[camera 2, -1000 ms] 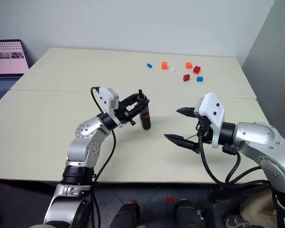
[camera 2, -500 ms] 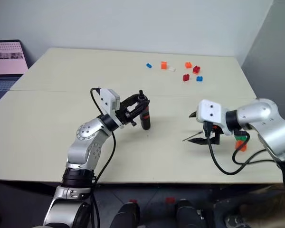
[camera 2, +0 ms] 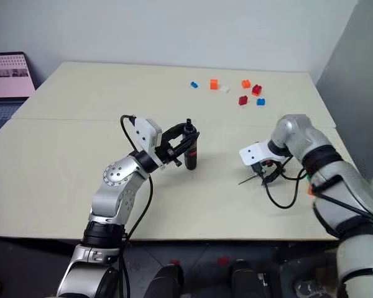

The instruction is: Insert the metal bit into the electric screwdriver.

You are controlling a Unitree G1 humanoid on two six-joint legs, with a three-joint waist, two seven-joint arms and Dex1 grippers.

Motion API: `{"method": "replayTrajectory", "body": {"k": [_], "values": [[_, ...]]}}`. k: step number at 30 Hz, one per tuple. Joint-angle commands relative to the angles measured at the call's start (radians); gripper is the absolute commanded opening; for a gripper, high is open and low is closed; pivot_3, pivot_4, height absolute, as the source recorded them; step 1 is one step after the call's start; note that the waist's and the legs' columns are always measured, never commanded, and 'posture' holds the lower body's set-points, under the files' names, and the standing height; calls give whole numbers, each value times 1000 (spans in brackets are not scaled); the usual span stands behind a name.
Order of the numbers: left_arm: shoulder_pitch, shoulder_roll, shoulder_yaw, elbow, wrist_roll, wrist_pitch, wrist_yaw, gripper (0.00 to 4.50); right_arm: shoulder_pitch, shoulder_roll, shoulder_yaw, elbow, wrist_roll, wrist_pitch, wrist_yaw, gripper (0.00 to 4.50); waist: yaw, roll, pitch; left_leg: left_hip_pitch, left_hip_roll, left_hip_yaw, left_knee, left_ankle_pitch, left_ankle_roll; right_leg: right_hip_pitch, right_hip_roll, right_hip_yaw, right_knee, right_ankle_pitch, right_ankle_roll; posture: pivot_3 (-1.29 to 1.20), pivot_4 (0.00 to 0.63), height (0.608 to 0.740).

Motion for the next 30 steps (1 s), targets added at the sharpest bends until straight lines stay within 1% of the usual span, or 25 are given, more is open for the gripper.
{"method": "replayTrajectory", "body": {"k": [1, 2, 3, 6, 7, 9, 14, 15, 17, 18, 19, 21, 26, 28, 30], "values": [[16, 4, -13, -32, 8, 4, 10, 1610, -40, 33, -10, 111, -58, -50, -30, 4129, 1, 0, 0, 0, 0, 0, 0, 0, 0, 0, 0, 0, 0, 0, 0, 0, 150, 740], [20, 5, -13, -36, 8, 4, 12, 1610, -42, 44, -18, 124, -60, -50, -30, 4062, -1, 0, 0, 0, 0, 0, 0, 0, 0, 0, 0, 0, 0, 0, 0, 0, 150, 740], [22, 8, -12, -39, 9, 5, 15, 1610, -45, 57, -26, 138, -61, -46, -31, 3749, -3, 0, 0, 1, 0, 0, 0, 0, 0, 1, 0, 0, 0, 0, 0, 0, 150, 740], [27, 12, -11, -42, 10, 4, 22, 1609, -49, 73, -37, 158, -74, -56, -26, 3176, -12, 0, 0, 3, 0, 0, 1, 0, 0, 3, 0, 0, 1, 0, -1, 0, 150, 740], [27, 14, -11, -42, 9, 4, 23, 1609, -48, 76, -43, 161, -75, -56, -20, 2907, -13, 0, 0, 4, 0, 0, 1, 0, 0, 3, 0, 0, 1, -1, -3, 0, 150, 740], [24, 15, -11, -37, 8, 3, 24, 1609, -45, 84, -58, 162, -73, -54, -3, 2558, -15, 0, 0, 5, 0, 0, 1, 1, -2, 3, 0, 1, 2, 0, -4, 0, 150, 740], [16, 18, -13, -27, 9, -1, 22, 1609, -45, 97, -83, 154, -68, -54, 29, 1273, -21, 0, 0, 6, 0, 0, 1, 2, -3, 3, 0, 1, 2, 1, -5, 0, 150, 740], [14, 18, -13, -25, 10, -1, 21, 1609, -47, 101, -88, 152, -67, -55, 33, 1149, -21, 0, 0, 6, 0, 0, 1, 2, -3, 3, 0, 1, 2, 1, -5, 0, 150, 740], [10, 20, -14, -19, 12, -3, 18, 1609, -52, 106, -101, 149, -66, -50, 42, 526, -21, 0, 0, 6, 0, 0, 0, 2, -3, 3, 0, 1, 2, 1, -5, 0, 150, 740], [8, 21, -14, -16, 13, -5, 16, 1609, -55, 110, -107, 149, -66, -45, 46, 376, -21, 0, 0, 6, 0, 0, 0, 2, -3, 3, 0, 1, 2, 1, -4, 0, 150, 740], [7, 22, -14, -13, 14, -7, 15, 1609, -57, 112, -112, 149, -66, -41, 49, 130, -21, 0, 0, 6, 0, 0, -1, 2, -3, 3, 0, 1, 2, 1, -4, 0, 150, 740], [3, 22, -14, -8, 15, -8, 14, 1609, -59, 113, -118, 150, -70, -37, 51, 0, -21, 0, 0, 6, 0, 0, -1, 2, -3, 3, 0, 1, 2, 1, -3, 0, 150, 740], [-2, 20, -15, 1, 15, -12, 15, 1609, -54, 86, -158, 115, -46, -17, 90, 0, -20, 1, 0, 6, 0, 0, -2, 2, -3, 2, 0, 1, 1, 1, -3, 0, 150, 740], [-3, 18, -13, 1, 14, -10, 20, 1609, -47, 74, -185, 84, -23, -11, 104, 0, -20, 2, 1, 6, 0, 0, -2, 2, -3, 2, 0, 1, 1, 1, -3, 0, 150, 740], [-6, 11, -7, -3, 11, -8, 35, 1609, -32, 56, -250, 6, 47, 23, 115, 0, -19, 2, 1, 6, 0, 0, -2, 2, -3, 2, 0, 1, 1, 1, -3, 0, 150, 740]]}}
